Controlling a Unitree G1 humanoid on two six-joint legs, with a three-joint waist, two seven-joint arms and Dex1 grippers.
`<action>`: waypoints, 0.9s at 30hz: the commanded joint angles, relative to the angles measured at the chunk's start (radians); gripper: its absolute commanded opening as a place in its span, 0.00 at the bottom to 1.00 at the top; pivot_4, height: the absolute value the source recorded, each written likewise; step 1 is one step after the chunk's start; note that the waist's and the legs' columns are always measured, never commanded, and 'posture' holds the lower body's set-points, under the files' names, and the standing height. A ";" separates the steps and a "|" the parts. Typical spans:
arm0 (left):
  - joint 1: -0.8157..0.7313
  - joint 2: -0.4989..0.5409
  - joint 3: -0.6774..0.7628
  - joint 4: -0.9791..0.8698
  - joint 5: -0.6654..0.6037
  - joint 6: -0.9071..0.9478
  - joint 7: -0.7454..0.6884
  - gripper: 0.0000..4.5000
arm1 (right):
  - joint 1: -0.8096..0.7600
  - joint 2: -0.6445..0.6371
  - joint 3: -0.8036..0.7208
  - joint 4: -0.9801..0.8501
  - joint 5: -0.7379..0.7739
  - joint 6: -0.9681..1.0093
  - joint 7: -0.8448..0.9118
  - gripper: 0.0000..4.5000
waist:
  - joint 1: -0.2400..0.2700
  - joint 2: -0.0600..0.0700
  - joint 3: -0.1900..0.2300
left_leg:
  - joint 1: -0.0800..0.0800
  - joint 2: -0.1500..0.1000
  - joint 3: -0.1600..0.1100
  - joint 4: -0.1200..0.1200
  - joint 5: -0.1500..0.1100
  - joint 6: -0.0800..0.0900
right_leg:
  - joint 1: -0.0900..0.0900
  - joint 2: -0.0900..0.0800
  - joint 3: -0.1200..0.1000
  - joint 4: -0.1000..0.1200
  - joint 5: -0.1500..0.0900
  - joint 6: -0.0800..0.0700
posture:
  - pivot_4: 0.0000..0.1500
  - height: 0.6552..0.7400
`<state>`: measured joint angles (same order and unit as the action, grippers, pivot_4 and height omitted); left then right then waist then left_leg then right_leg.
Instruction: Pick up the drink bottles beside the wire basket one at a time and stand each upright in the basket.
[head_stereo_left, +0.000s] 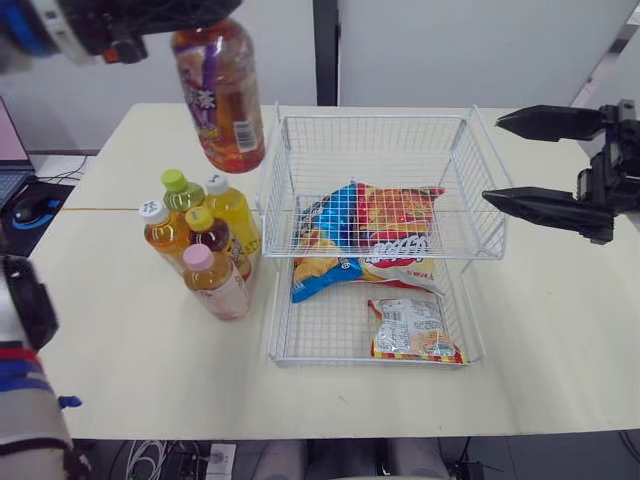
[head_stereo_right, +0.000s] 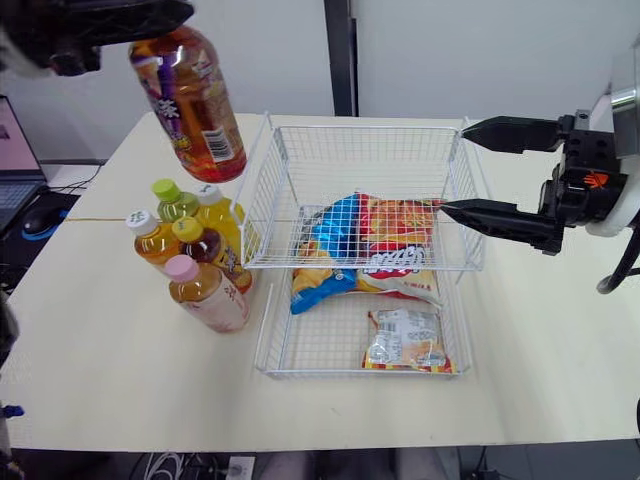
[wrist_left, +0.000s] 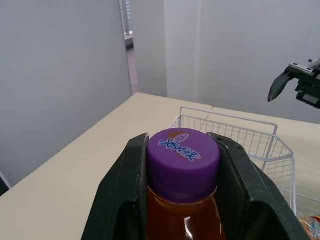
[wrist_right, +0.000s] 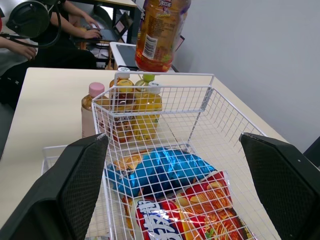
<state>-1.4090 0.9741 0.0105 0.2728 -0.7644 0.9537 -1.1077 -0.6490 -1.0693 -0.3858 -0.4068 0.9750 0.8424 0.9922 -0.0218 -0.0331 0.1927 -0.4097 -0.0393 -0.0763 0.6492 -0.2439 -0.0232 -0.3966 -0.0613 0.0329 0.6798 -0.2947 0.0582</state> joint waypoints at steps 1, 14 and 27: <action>-0.062 -0.069 0.015 0.014 0.006 -0.014 -0.034 0.30 | 0.016 -0.027 -0.072 -0.023 0.019 -0.004 -0.021 1.00 | 0.004 0.000 0.000 | -0.001 0.000 -0.001 0.001 0.000 0.000 | 0.000 0.000 0.000 0.000 0.000 0.000 | 1.00 1.00; -0.088 -0.304 0.003 0.077 0.111 -0.094 -0.096 0.30 | 0.084 -0.049 -0.117 -0.050 0.022 -0.014 -0.040 1.00 | 0.036 0.000 0.000 | -0.016 -0.003 -0.004 0.016 0.000 0.001 | -0.007 -0.002 -0.003 0.002 0.003 0.005 | 1.00 1.00; -0.135 -0.298 0.015 0.145 0.176 -0.120 -0.184 0.30 | 0.110 -0.084 -0.151 -0.079 0.092 0.022 -0.079 1.00 | 0.035 0.000 0.000 | -0.017 -0.003 -0.003 0.016 0.000 0.001 | -0.008 -0.002 -0.003 0.002 0.004 0.006 | 1.00 1.00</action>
<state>-1.5060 0.6673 0.0049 0.4397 -0.5808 0.8571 -1.2781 -0.5288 -1.1311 -0.4995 -0.4694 1.0495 0.8701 0.9219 0.0129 -0.0335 0.1928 -0.4264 -0.0422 -0.0796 0.6656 -0.2439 -0.0218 -0.4050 -0.0633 0.0301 0.6817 -0.2909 0.0641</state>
